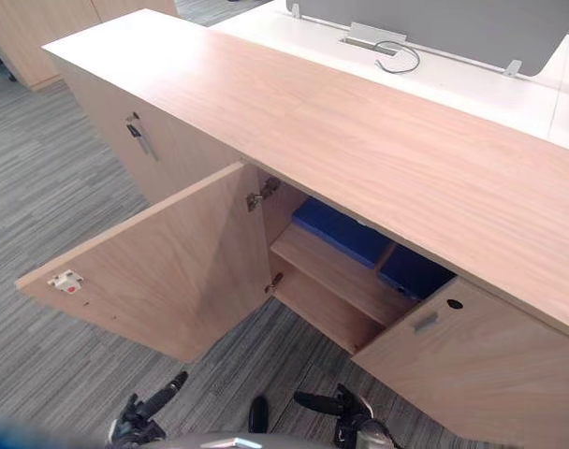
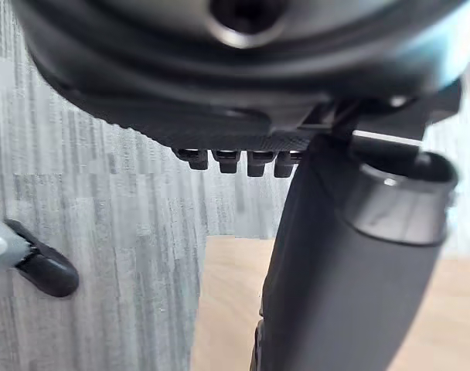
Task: Walk over to the cabinet, pick up the folder, carry it to the office cabinet, place the folder inside the office cabinet, then close the office cabinet door
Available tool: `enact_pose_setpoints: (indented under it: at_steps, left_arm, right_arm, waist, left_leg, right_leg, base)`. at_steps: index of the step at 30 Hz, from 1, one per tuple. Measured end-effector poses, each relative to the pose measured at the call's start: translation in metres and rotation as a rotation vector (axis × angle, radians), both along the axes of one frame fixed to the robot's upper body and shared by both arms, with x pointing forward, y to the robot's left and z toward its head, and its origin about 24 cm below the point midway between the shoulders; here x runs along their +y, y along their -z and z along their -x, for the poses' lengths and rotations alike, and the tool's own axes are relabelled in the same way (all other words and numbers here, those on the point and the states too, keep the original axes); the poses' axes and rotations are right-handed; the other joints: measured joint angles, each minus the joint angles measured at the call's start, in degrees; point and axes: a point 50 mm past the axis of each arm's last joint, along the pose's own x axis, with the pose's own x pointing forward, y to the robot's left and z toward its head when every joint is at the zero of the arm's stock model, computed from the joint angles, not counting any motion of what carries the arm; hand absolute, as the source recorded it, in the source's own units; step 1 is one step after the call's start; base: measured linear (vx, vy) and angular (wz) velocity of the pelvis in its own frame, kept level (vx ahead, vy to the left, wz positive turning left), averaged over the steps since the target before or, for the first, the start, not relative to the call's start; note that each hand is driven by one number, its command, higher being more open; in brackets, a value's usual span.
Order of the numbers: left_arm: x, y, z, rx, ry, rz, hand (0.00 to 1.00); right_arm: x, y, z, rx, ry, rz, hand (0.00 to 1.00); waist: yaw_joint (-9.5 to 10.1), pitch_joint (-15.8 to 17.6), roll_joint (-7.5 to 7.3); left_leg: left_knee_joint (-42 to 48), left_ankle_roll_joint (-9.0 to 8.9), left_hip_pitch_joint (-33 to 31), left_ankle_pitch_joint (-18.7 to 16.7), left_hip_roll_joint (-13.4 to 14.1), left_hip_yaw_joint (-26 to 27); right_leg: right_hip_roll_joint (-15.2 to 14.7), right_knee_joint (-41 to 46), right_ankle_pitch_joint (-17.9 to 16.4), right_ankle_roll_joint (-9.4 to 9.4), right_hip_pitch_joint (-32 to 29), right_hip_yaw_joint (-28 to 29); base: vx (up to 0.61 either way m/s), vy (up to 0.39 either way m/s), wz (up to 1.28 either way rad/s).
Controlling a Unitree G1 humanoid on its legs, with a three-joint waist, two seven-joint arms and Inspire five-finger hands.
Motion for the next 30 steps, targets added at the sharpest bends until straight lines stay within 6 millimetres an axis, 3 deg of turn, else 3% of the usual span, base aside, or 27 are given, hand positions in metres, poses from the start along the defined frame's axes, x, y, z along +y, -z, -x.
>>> enact_pose_setpoints:
  at_steps: [4,8,16,22,24,30]
  left_arm:
    - [0.028,-0.021,-0.009,-0.113,-0.137,-0.077,1.0]
    - [0.049,-0.035,-0.014,-0.174,-0.204,-0.15,1.0]
    - [0.072,-0.051,-0.022,-0.217,-0.119,-0.232,1.0]
    - [0.105,-0.08,-0.046,-0.266,-0.006,-0.357,1.0]
    - [0.121,-0.092,-0.047,-0.258,0.015,-0.416,1.0]
    - [0.146,-0.122,-0.065,-0.295,0.066,-0.518,1.0]
  right_arm:
    - [-0.003,0.0,0.001,-0.004,-0.002,0.005,1.0]
    - [-0.01,-0.001,0.003,-0.014,0.012,0.013,1.0]
    - [-0.014,0.002,0.019,0.026,0.004,0.025,1.0]
    - [-0.009,-0.002,0.001,-0.025,-0.035,0.012,1.0]
    - [-0.007,-0.005,-0.008,-0.058,-0.065,0.013,1.0]
    - [-0.008,-0.004,-0.004,-0.045,-0.082,0.02,1.0]
  waist:
    - [0.08,0.2,0.26]
    - [0.01,0.5,0.3]
    - [0.0,-0.1,-2.47]
    - [0.17,-0.1,-2.42]
    - [0.24,0.0,-2.28]
    - [0.57,0.4,-1.59]
  left_leg:
    - [0.0,0.2,-0.6,-0.7,-0.2,1.1]
    - [0.0,0.67,-0.8,-1.0,-1.1,3.7]
    - [0.0,2.6,-0.1,-1.2,-1.1,4.5]
    - [0.2,1.88,1.7,-1.8,0.5,5.5]
    - [0.3,1.36,2.2,-2.1,1.7,6.4]
    - [0.1,0.17,2.7,-2.0,3.5,7.7]
  right_leg:
    - [0.0,-1.2,-1.4,-1.8,-0.5,0.0]
    - [-0.9,-2.6,-3.5,-1.15,-0.5,-0.1]
    - [-0.9,-2.4,-3.3,-2.29,-0.1,0.8]
    - [-0.4,-0.5,-1.9,-2.8,0.3,3.6]
    - [0.4,-0.6,-1.3,-2.02,0.4,4.6]
    - [1.7,-0.8,-1.1,-1.85,0.3,6.0]
  base:
    - [-0.08,-0.007,-0.17]
    - [-0.07,-0.01,-0.19]
    - [0.07,-0.02,-0.01]
    - [0.07,-0.029,-0.03]
    - [0.01,-0.054,-0.25]
    - [-0.02,-0.06,-0.15]
